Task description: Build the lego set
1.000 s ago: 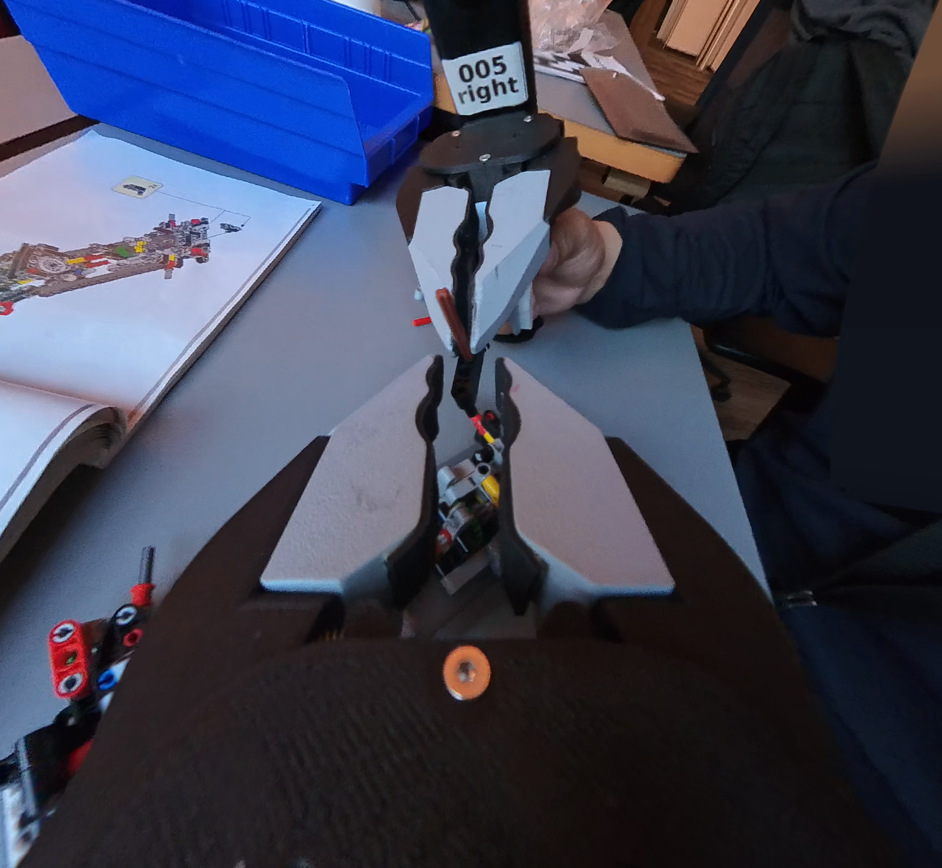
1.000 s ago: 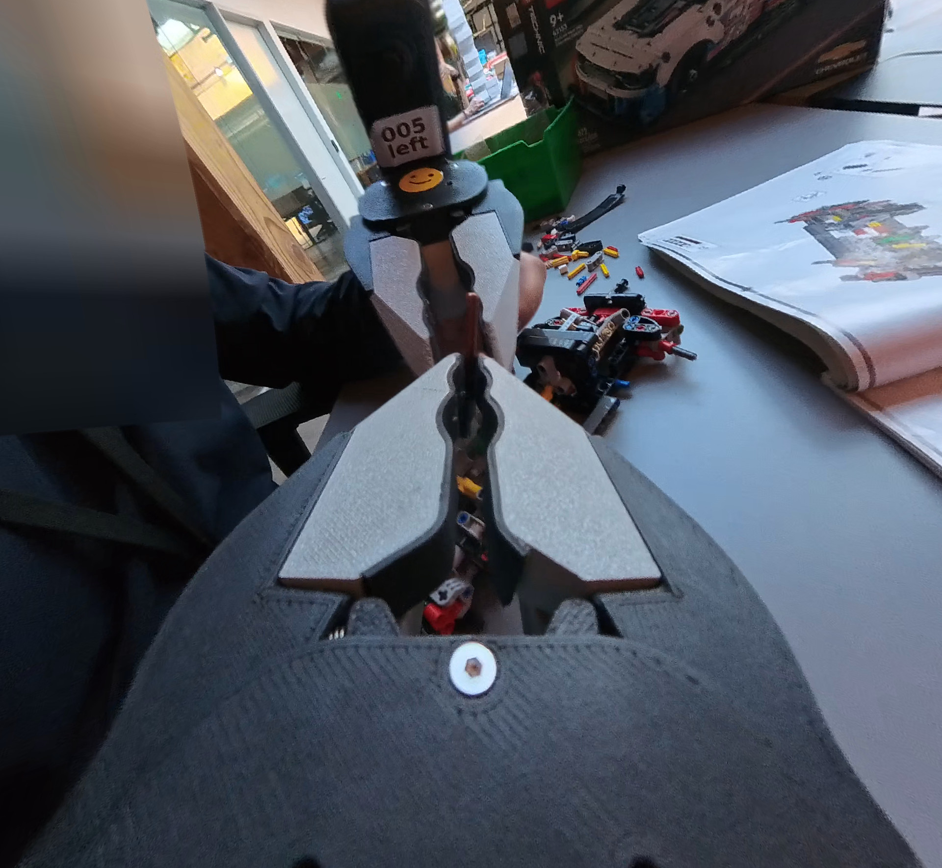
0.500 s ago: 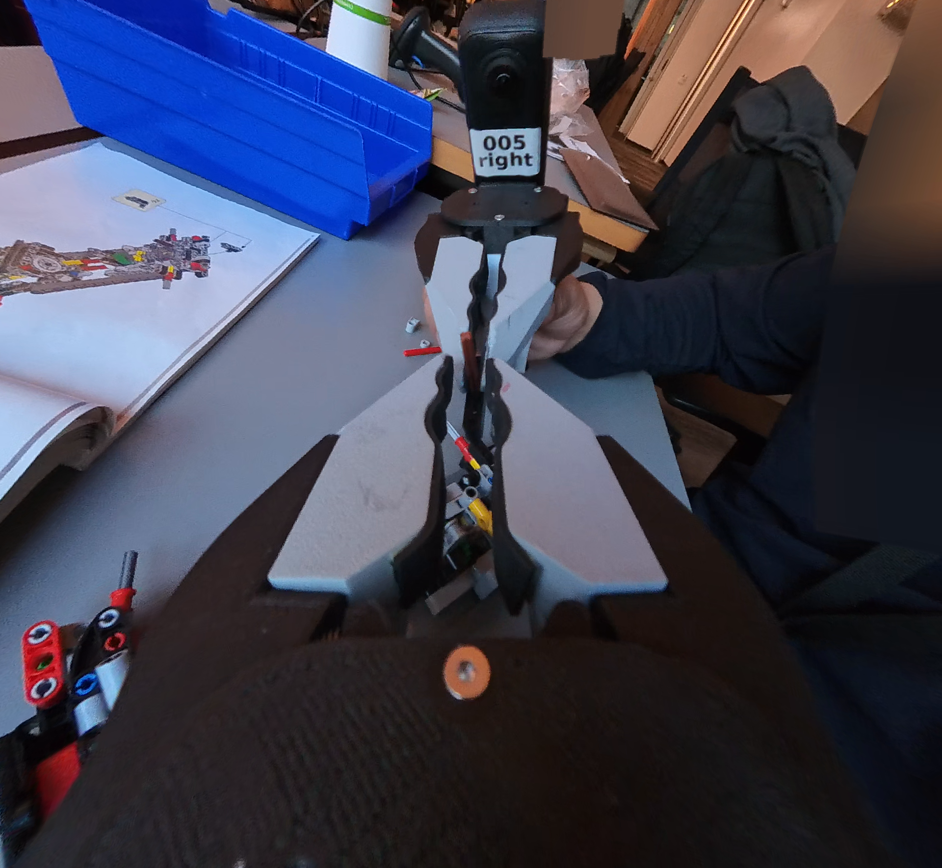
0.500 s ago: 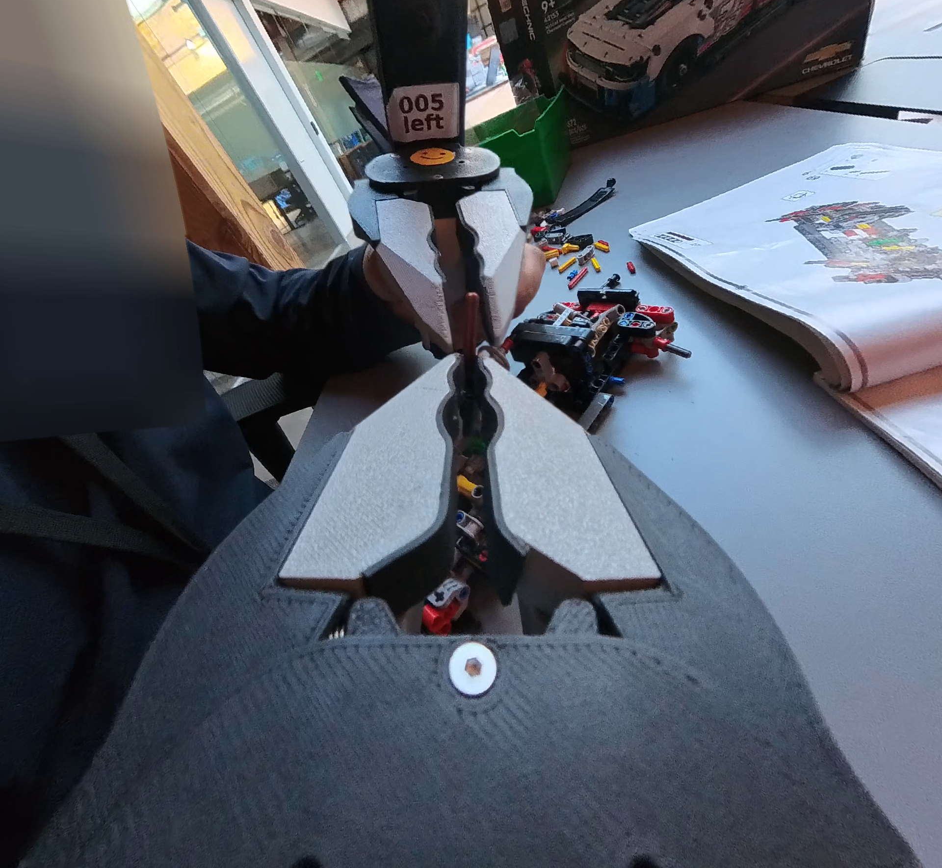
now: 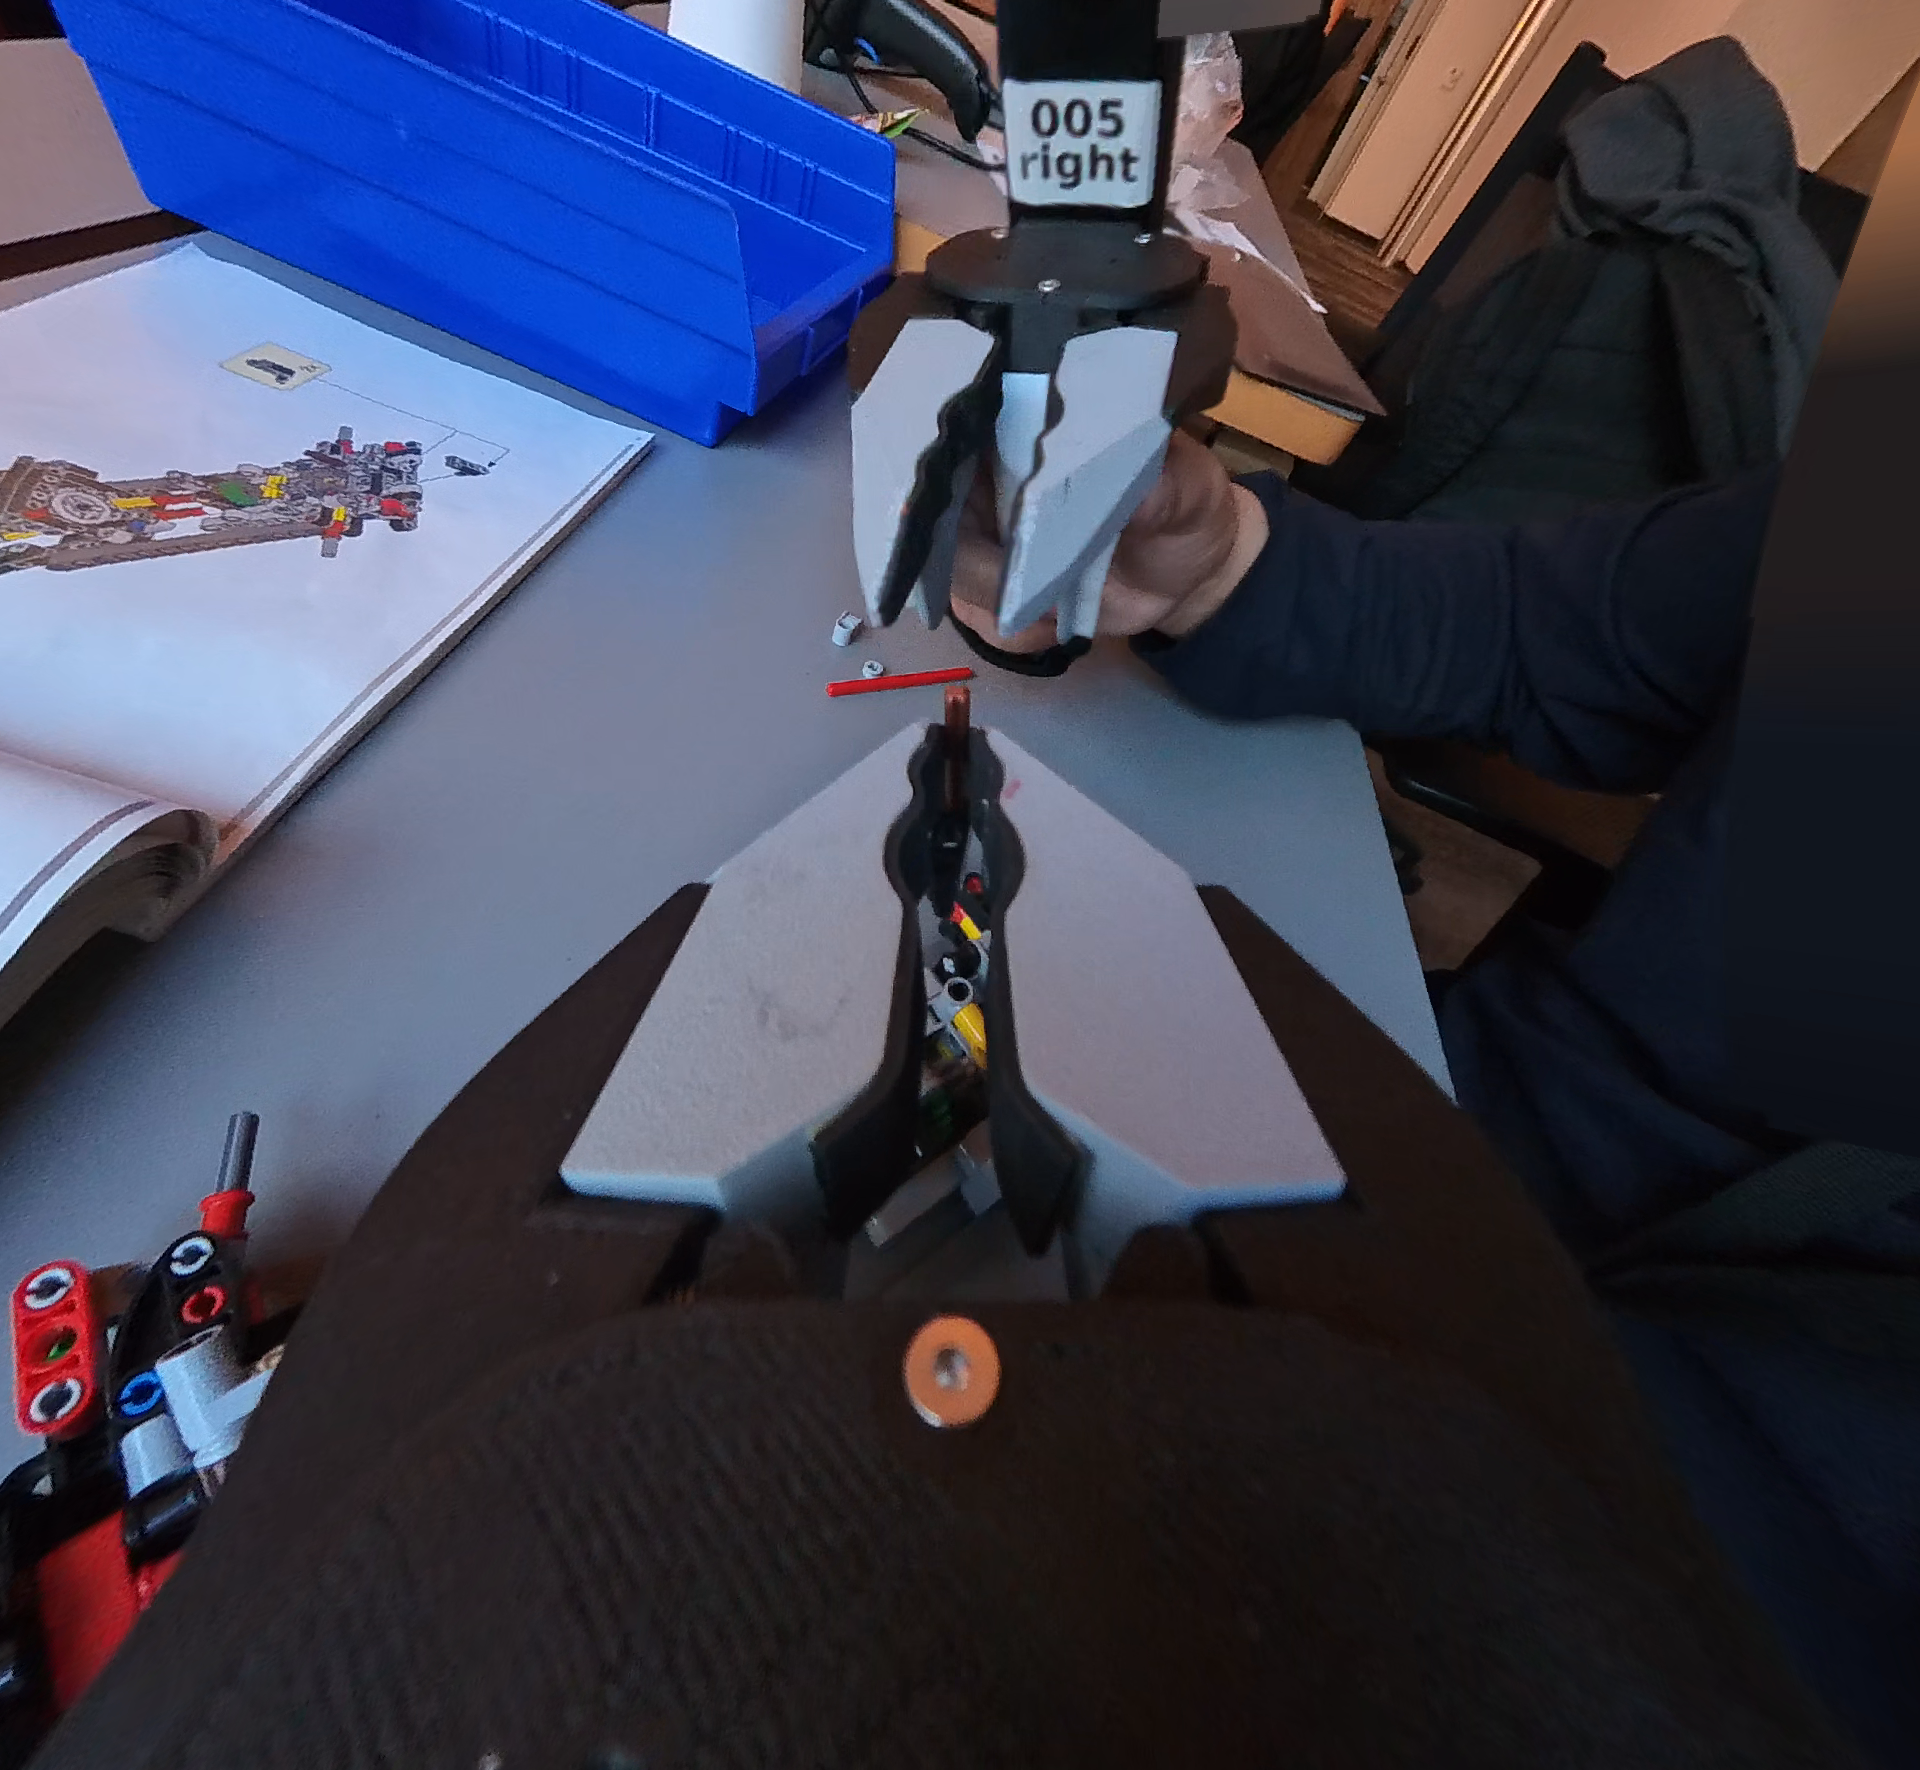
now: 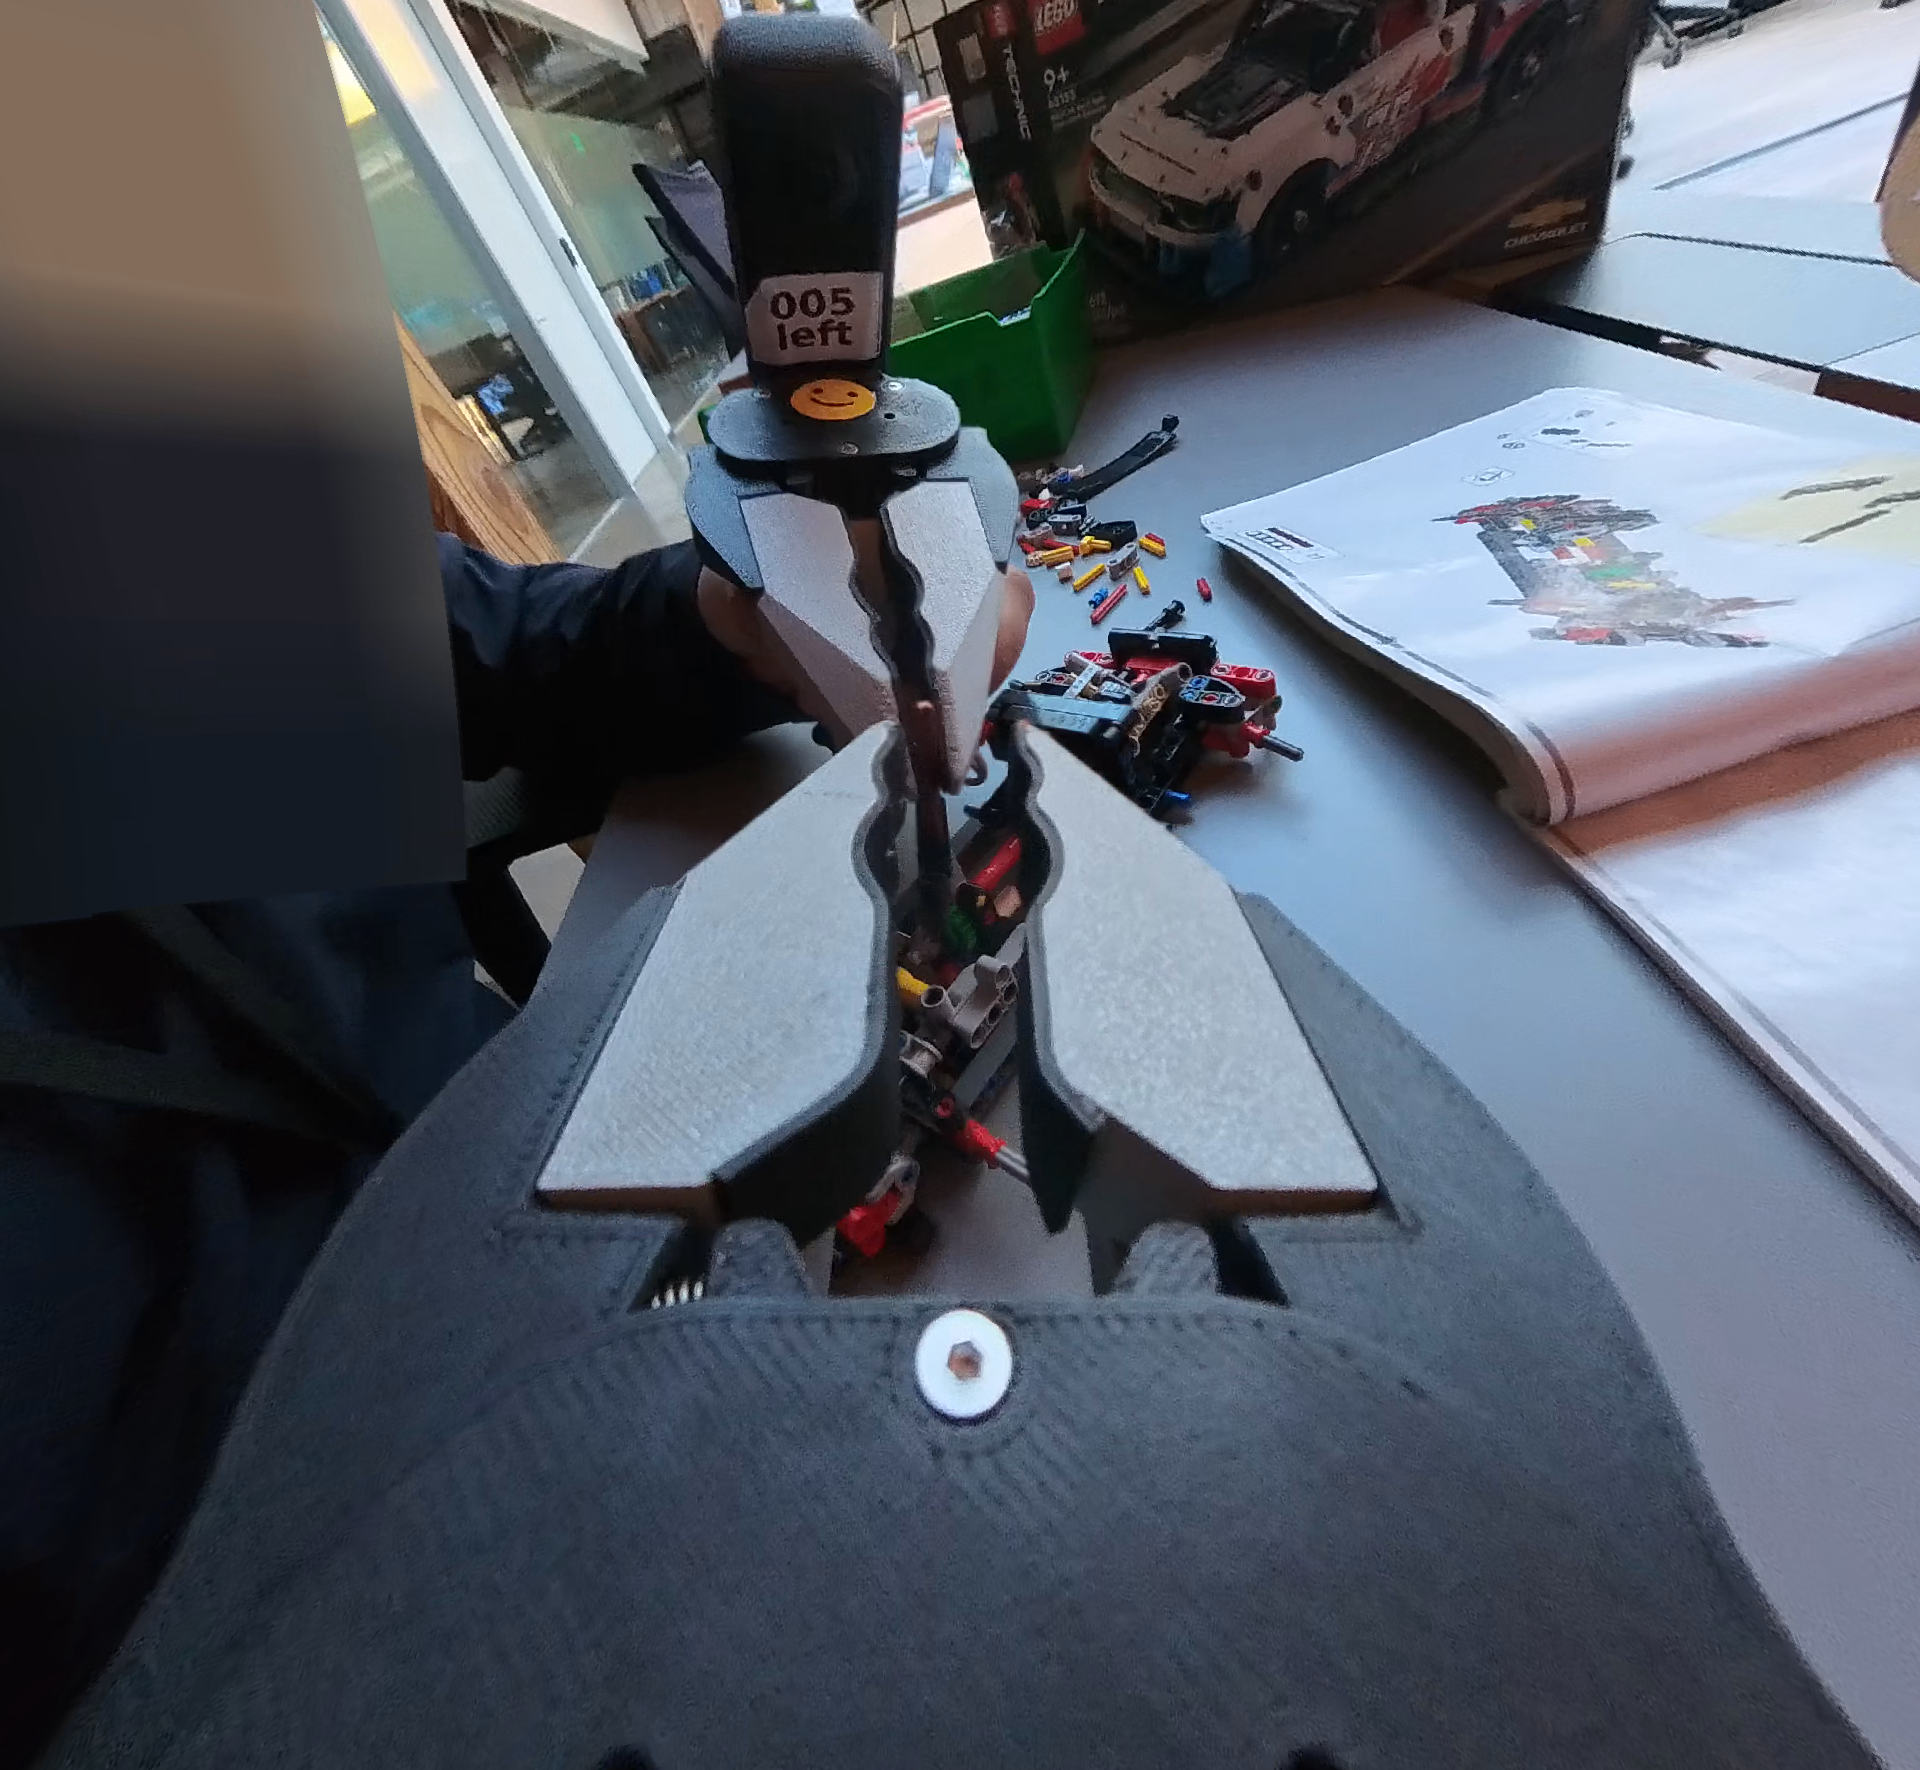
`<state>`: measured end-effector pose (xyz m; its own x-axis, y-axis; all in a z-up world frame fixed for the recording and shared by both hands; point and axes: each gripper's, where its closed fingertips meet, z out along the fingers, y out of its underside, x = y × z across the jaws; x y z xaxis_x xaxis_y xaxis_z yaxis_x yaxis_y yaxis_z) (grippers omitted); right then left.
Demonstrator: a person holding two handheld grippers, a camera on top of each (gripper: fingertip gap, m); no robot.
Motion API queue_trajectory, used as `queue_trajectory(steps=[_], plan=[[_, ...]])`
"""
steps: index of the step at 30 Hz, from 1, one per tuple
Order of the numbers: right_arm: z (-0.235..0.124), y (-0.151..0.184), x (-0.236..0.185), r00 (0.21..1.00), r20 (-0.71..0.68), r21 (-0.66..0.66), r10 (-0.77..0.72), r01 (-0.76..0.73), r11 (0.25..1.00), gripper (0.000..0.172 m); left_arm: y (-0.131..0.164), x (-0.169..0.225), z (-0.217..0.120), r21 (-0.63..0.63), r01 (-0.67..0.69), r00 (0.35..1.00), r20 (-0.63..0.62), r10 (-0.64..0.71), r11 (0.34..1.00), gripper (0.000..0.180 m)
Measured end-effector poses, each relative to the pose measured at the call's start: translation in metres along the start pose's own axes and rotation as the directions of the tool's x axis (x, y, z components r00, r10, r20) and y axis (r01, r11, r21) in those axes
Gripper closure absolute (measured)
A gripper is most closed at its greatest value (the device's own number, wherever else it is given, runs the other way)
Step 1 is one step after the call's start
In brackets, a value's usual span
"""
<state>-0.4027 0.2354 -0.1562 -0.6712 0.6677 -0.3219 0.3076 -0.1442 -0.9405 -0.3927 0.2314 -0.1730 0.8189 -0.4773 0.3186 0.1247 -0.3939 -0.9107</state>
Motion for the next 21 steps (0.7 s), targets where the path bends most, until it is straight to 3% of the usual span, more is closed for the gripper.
queue_trajectory(steps=[2, 8, 17, 21], plan=[[0.007, 0.005, -0.002, 1.000, -0.016, -0.032, -0.027, 0.027, 0.999, 0.154, 0.002, 0.000, 0.002, -0.011, -0.008, 1.000, 0.009, 0.008, 1.000, 0.179], [0.015, 0.011, -0.004, 0.998, -0.027, -0.059, -0.058, 0.056, 0.997, 0.171, 0.005, -0.002, 0.005, -0.035, -0.032, 0.999, 0.040, 0.033, 0.999, 0.179], [0.014, 0.007, -0.004, 0.998, -0.033, -0.033, -0.057, 0.056, 0.998, 0.172, 0.003, -0.001, 0.005, -0.020, -0.017, 0.999, 0.044, 0.018, 1.000, 0.180], [0.011, -0.001, -0.003, 0.998, 0.021, 0.054, 0.065, -0.066, 0.996, 0.172, 0.000, -0.002, 0.004, 0.009, 0.004, 1.000, 0.030, -0.005, 1.000, 0.175]])
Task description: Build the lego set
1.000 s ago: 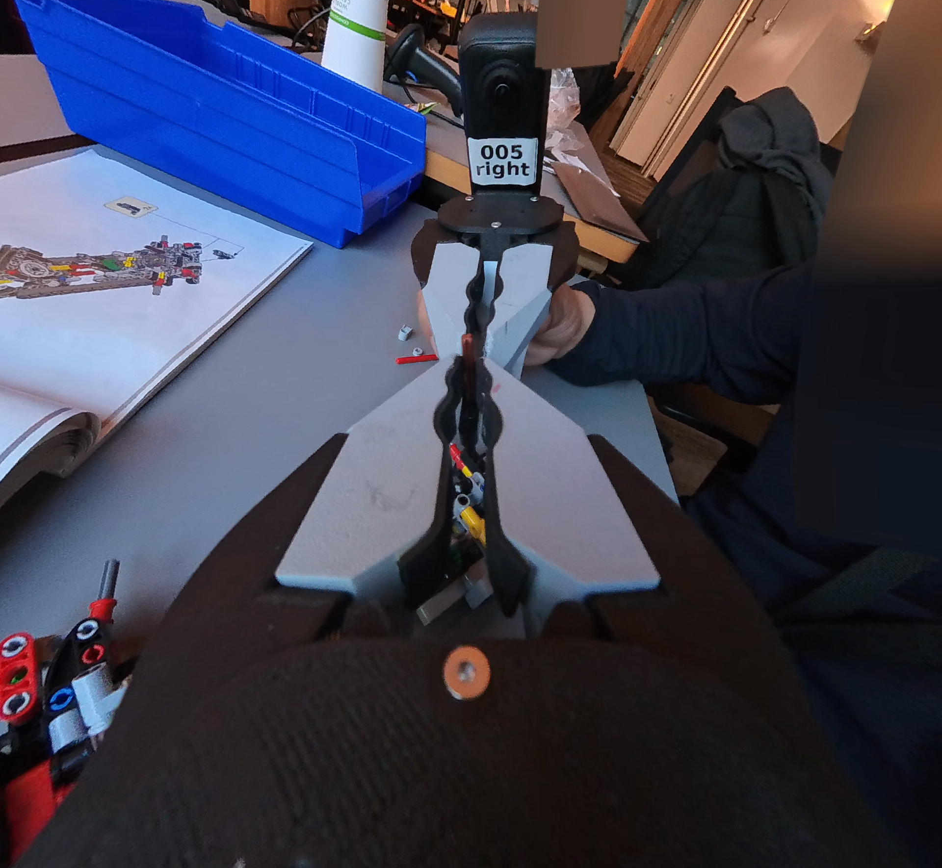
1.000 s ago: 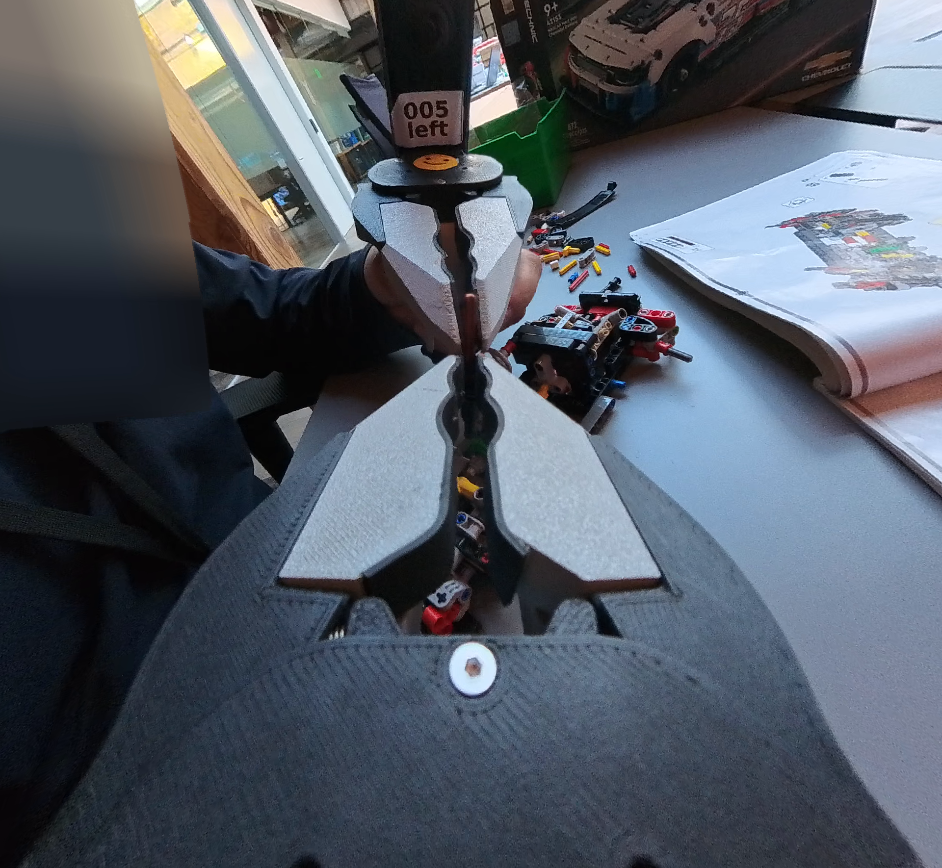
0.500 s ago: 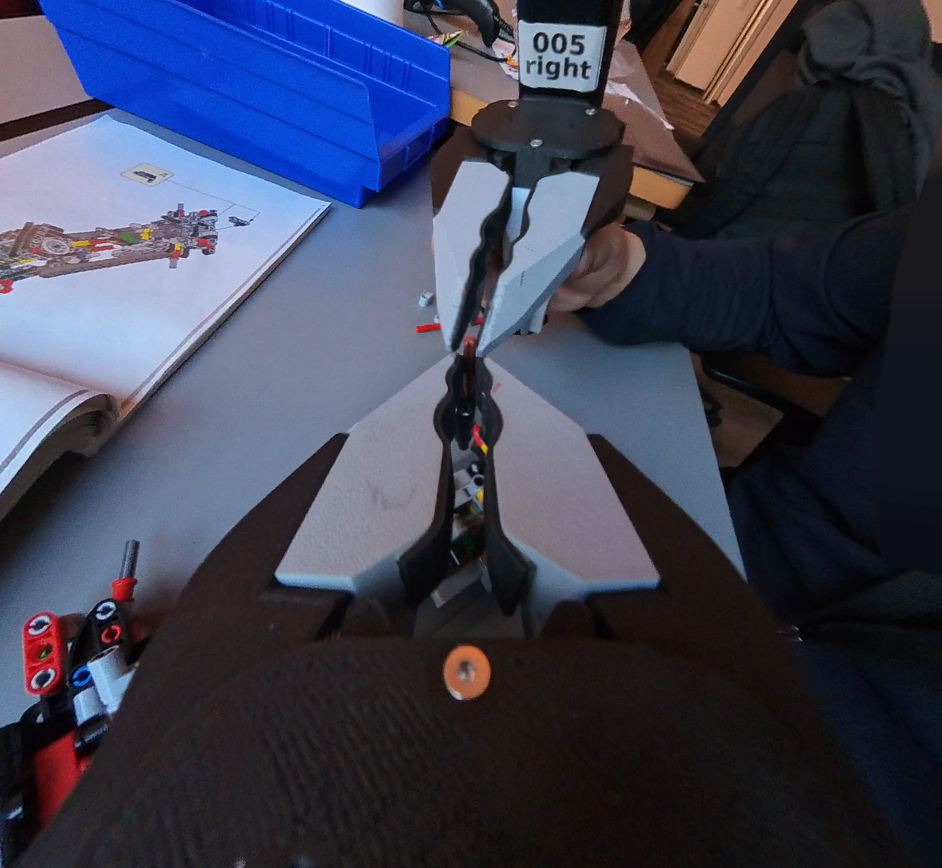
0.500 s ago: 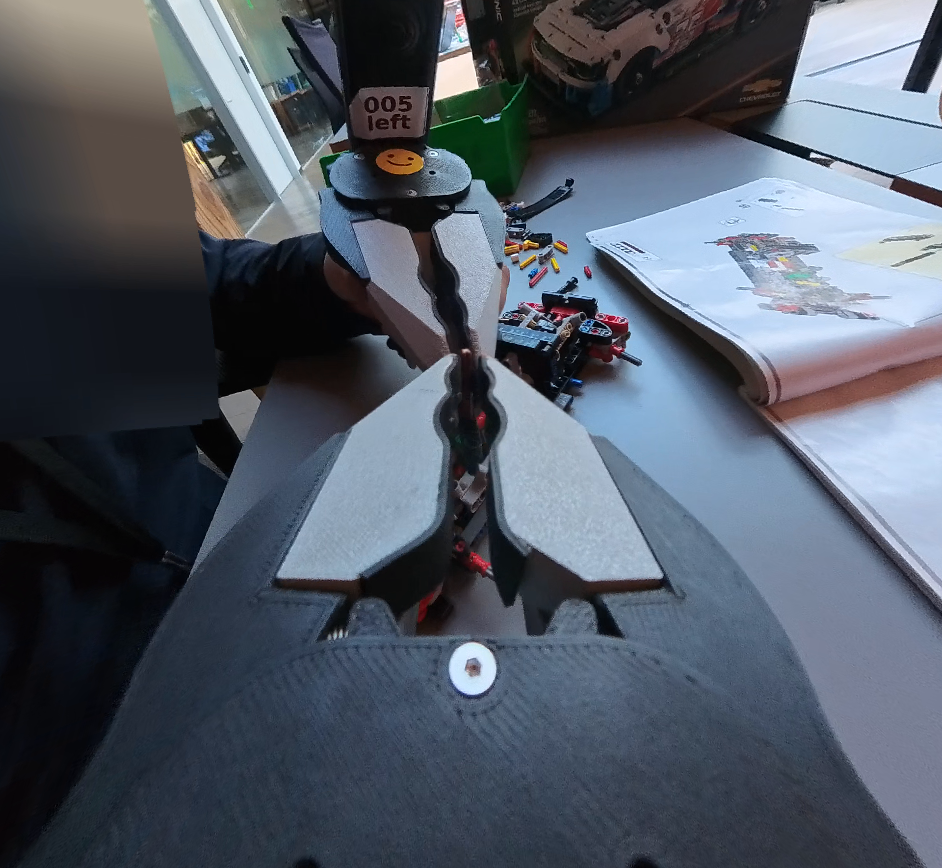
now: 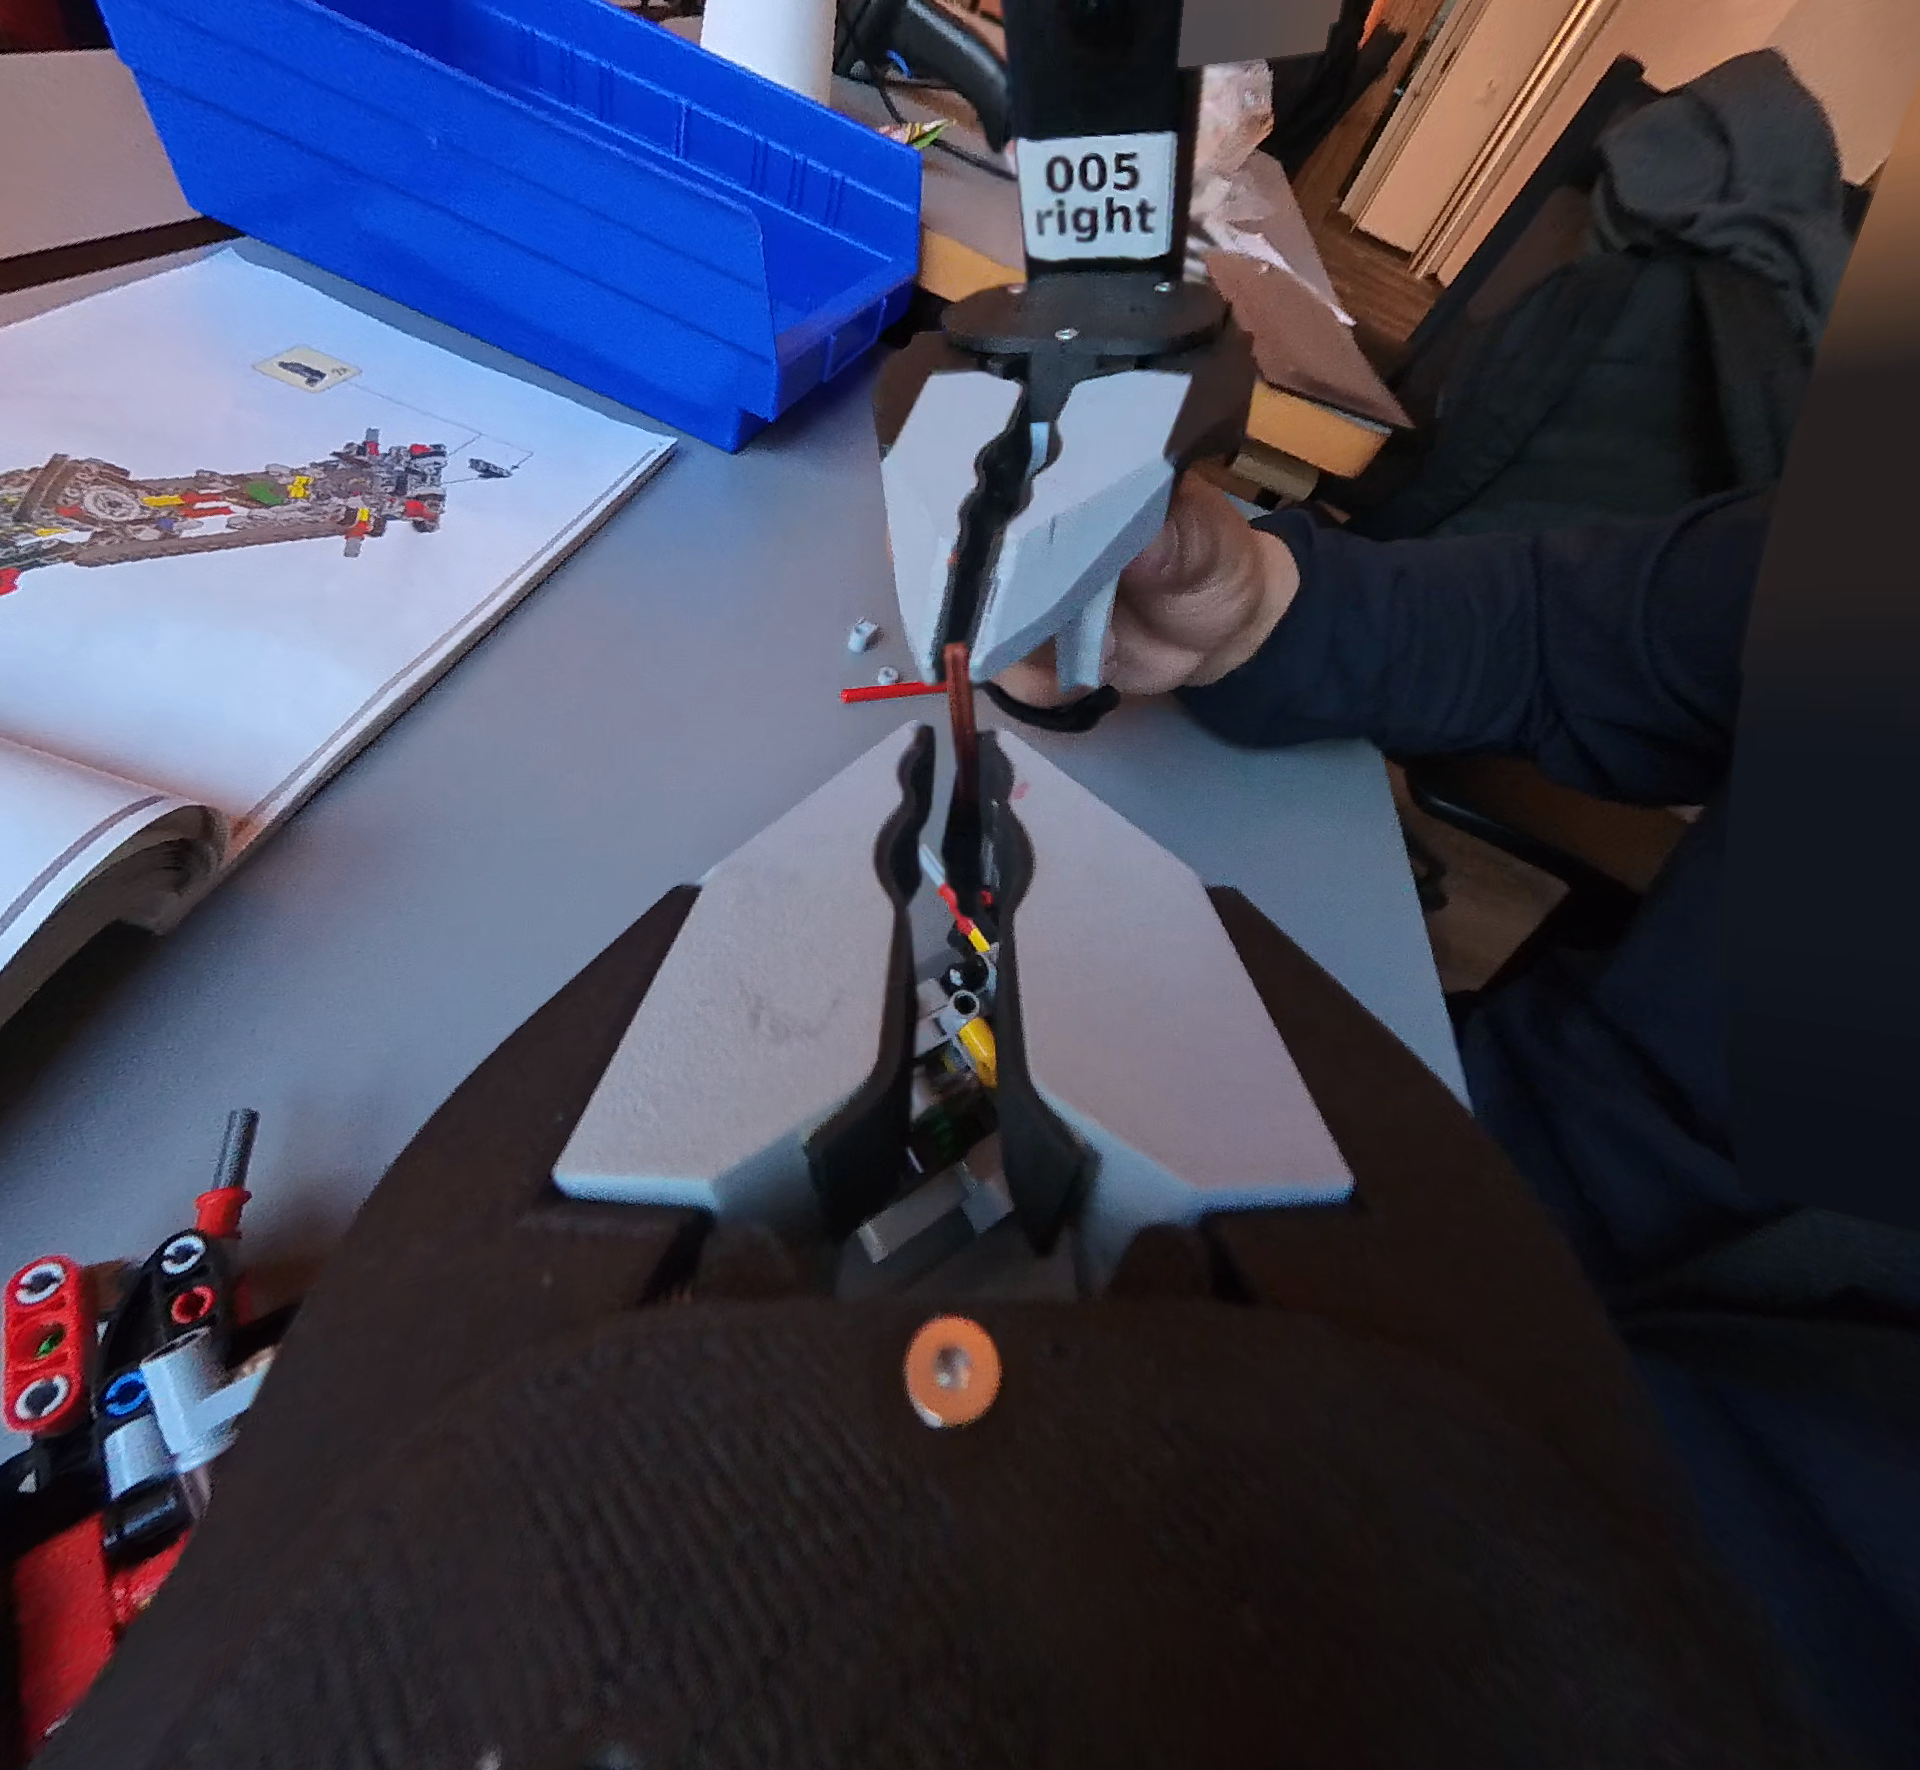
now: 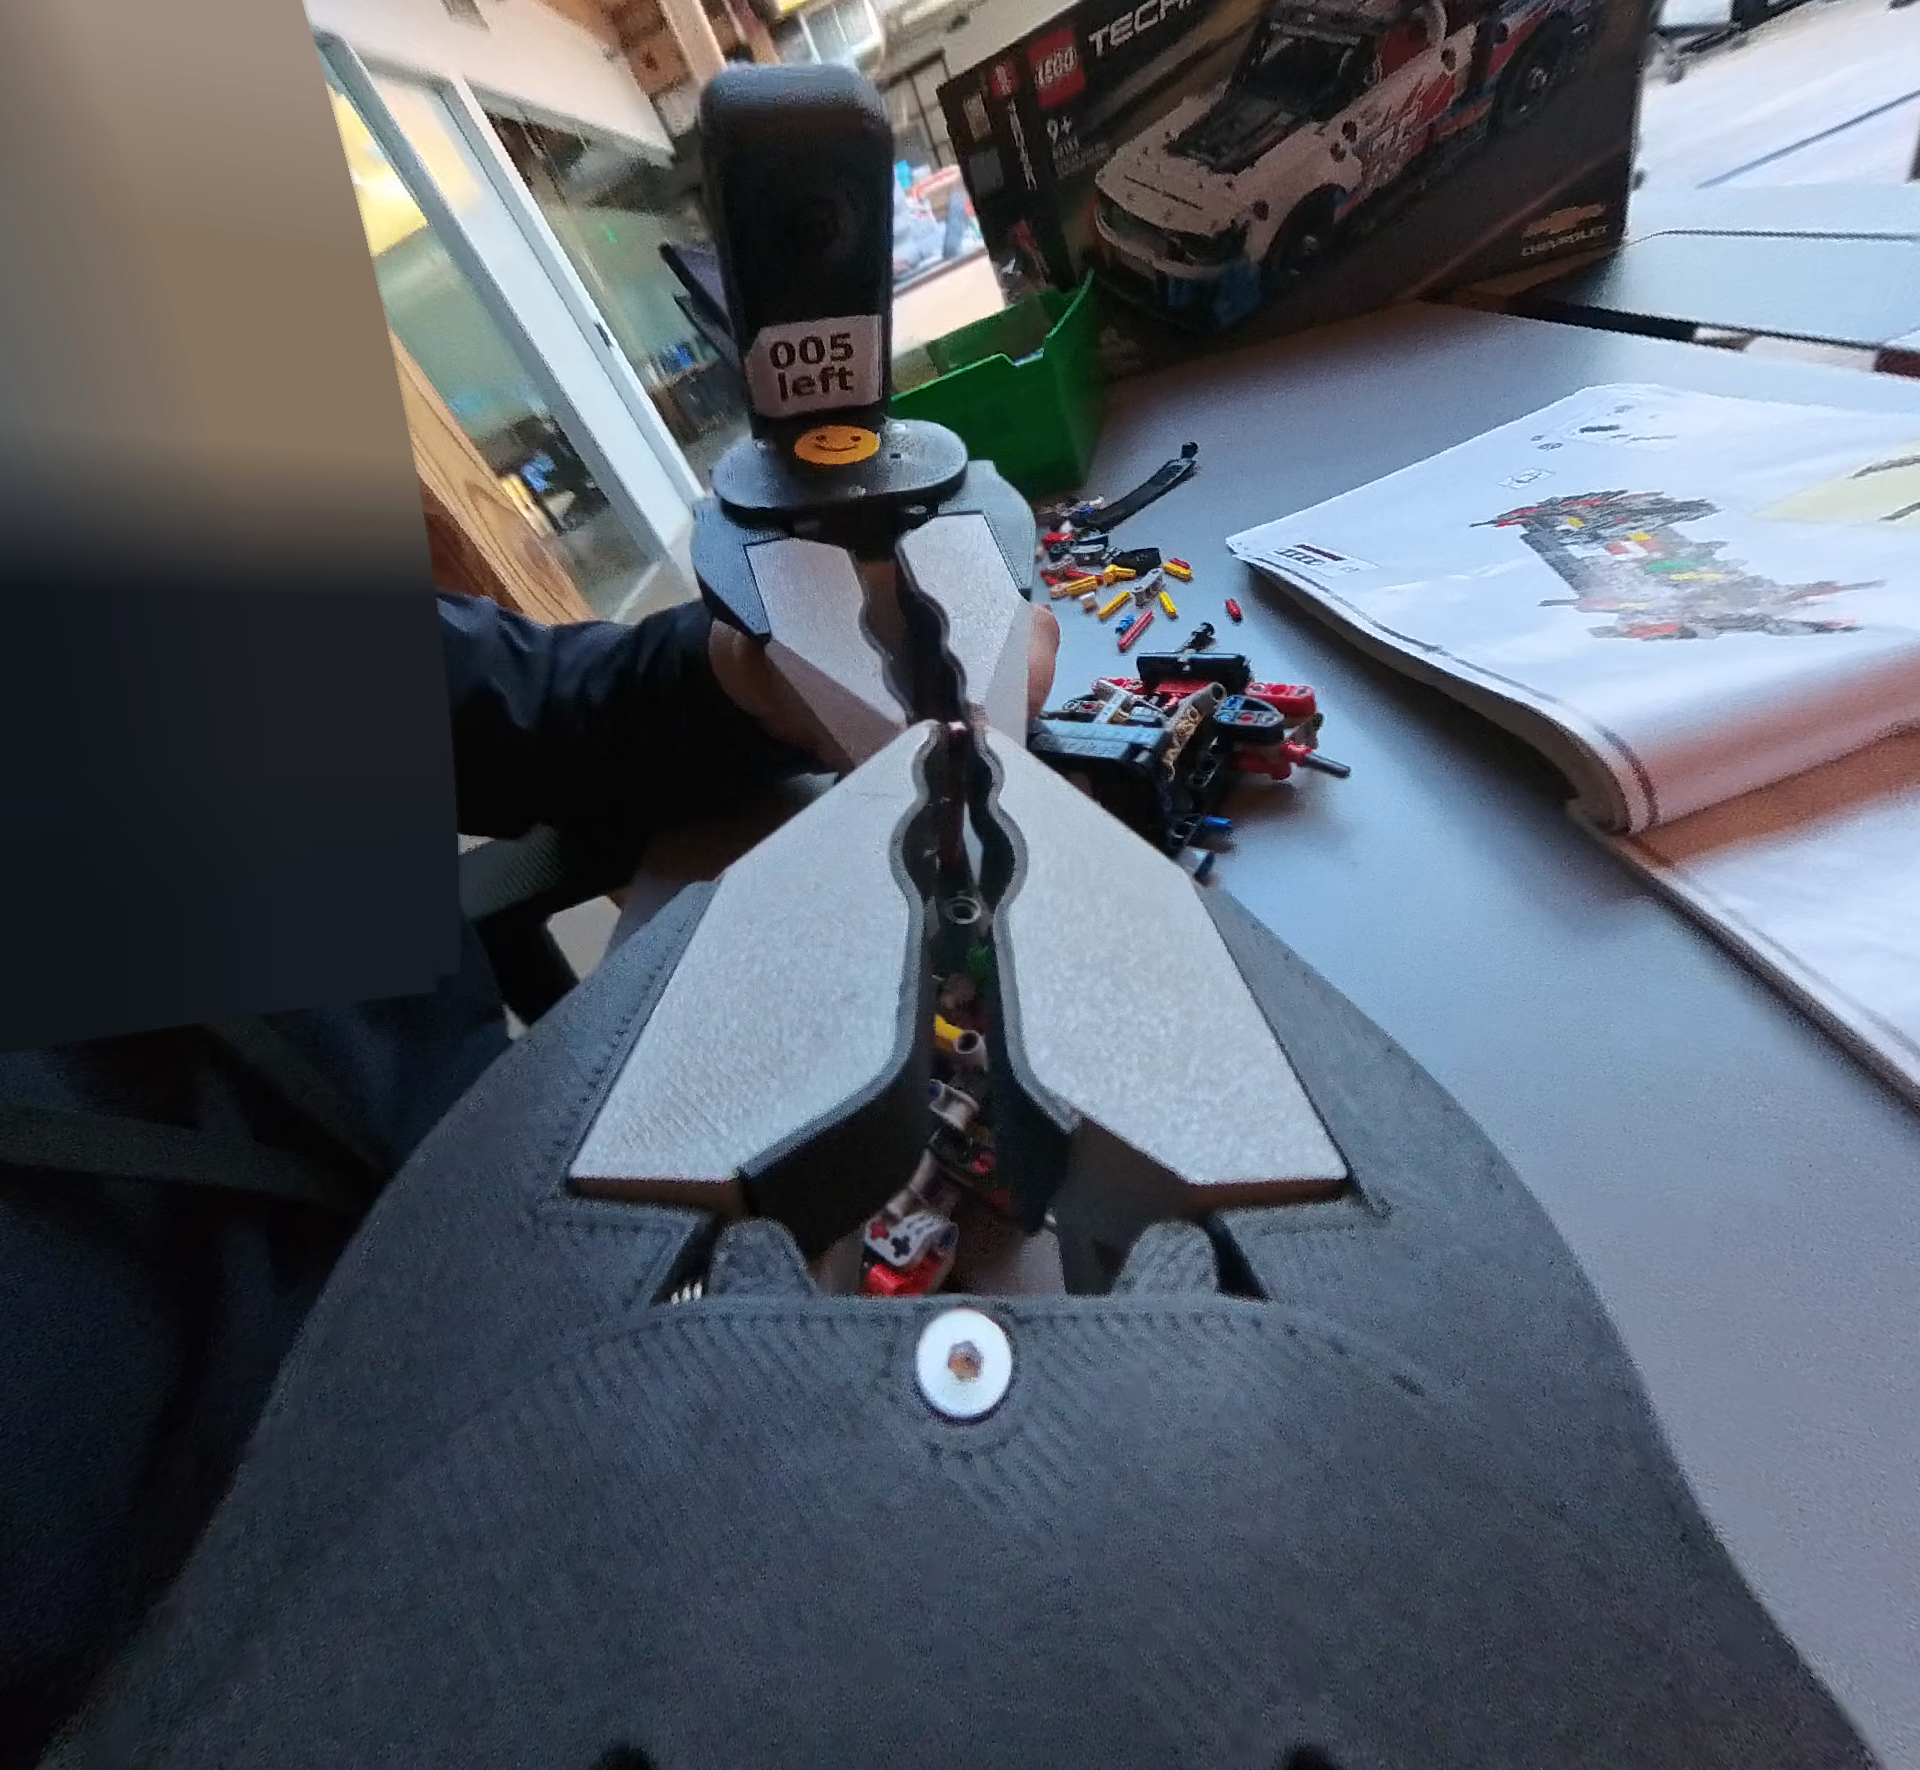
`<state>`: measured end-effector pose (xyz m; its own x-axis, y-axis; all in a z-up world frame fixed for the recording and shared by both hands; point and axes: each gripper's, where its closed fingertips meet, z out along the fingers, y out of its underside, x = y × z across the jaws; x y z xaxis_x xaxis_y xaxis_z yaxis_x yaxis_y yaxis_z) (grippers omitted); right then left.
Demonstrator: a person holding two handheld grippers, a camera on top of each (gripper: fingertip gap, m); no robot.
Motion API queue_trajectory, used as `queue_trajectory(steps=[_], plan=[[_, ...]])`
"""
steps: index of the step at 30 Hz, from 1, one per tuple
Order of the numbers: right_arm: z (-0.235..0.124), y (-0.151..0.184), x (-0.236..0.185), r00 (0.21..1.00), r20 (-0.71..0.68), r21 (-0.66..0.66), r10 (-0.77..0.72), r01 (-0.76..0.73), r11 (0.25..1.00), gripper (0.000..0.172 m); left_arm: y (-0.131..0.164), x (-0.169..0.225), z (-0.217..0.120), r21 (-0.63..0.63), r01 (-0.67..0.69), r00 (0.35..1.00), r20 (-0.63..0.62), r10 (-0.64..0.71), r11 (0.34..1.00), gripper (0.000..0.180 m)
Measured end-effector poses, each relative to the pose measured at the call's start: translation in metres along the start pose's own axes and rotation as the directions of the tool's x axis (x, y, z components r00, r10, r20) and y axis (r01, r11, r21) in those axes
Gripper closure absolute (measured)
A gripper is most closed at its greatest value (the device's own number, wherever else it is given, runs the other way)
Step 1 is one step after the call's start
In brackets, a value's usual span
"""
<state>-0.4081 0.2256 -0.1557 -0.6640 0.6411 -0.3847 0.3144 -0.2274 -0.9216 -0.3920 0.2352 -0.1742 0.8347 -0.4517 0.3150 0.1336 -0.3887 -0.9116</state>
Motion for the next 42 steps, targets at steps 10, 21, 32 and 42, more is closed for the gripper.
queue_trajectory(steps=[10, 21, 32, 42], plan=[[-0.003, -0.003, 0.000, 1.000, -0.019, 0.016, -0.024, 0.024, 1.000, 0.172, -0.001, 0.001, 0.002, 0.028, 0.032, 0.999, -0.016, -0.032, 0.999, 0.180], [-0.116, 0.016, 0.052, 0.922, -0.363, -0.274, -0.136, 0.034, 0.961, 0.162, -0.004, 0.004, 0.000, 0.018, -0.218, 0.974, 0.073, 0.216, 0.976, 0.180], [-0.150, 0.083, 0.081, 0.823, -0.486, -0.505, -0.292, 0.007, 0.863, 0.152, 0.007, 0.032, 0.011, 0.005, -0.290, 0.957, 0.008, 0.290, 0.957, 0.180], [-0.149, 0.078, 0.080, 0.870, -0.420, -0.425, -0.260, 0.065, 0.903, 0.147, -0.003, 0.026, -0.016, 0.072, -0.233, 0.972, 0.011, 0.233, 0.970, 0.180]])
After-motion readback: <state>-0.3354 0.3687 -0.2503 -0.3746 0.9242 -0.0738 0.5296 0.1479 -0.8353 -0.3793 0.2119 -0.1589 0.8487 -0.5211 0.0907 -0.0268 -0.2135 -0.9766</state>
